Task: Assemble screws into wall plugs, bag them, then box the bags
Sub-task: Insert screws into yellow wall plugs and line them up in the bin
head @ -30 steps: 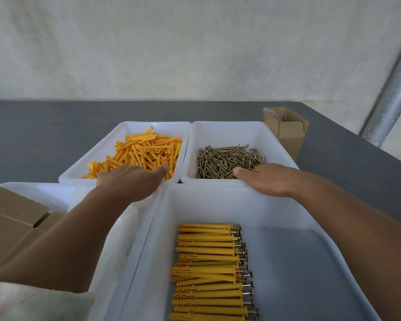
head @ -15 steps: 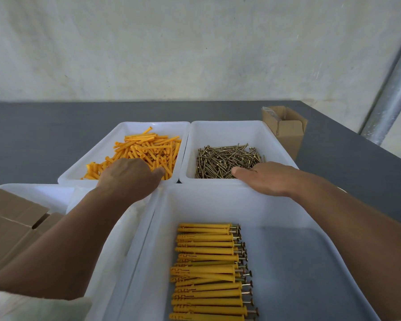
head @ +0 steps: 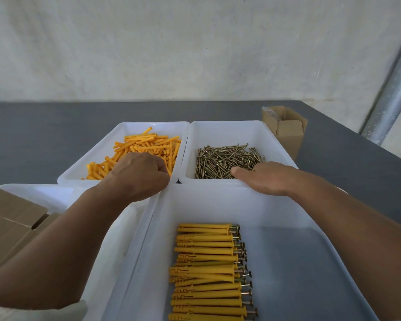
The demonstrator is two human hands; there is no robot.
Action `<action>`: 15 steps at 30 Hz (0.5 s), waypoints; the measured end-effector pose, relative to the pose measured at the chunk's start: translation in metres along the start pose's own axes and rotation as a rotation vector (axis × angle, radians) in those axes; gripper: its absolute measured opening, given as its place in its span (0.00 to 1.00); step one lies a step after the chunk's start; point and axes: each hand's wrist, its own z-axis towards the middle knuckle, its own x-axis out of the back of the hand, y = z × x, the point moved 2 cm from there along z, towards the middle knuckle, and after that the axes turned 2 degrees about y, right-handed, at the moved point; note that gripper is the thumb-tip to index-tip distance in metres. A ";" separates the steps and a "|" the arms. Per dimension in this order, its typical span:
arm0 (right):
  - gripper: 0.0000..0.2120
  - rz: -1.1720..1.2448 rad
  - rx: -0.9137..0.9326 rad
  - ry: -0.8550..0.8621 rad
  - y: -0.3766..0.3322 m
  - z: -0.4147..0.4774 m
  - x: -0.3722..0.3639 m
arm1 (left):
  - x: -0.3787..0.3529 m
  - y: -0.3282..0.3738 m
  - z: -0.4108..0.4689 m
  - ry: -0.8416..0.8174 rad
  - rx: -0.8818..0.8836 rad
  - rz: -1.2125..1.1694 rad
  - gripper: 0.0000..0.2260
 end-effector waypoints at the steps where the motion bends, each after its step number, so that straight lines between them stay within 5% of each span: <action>1: 0.37 0.007 0.005 0.007 0.000 -0.001 0.000 | 0.001 0.000 0.000 -0.018 -0.008 0.000 0.08; 15: 0.18 0.340 0.184 0.181 -0.001 -0.017 0.015 | 0.003 0.000 -0.003 -0.002 -0.035 -0.092 0.20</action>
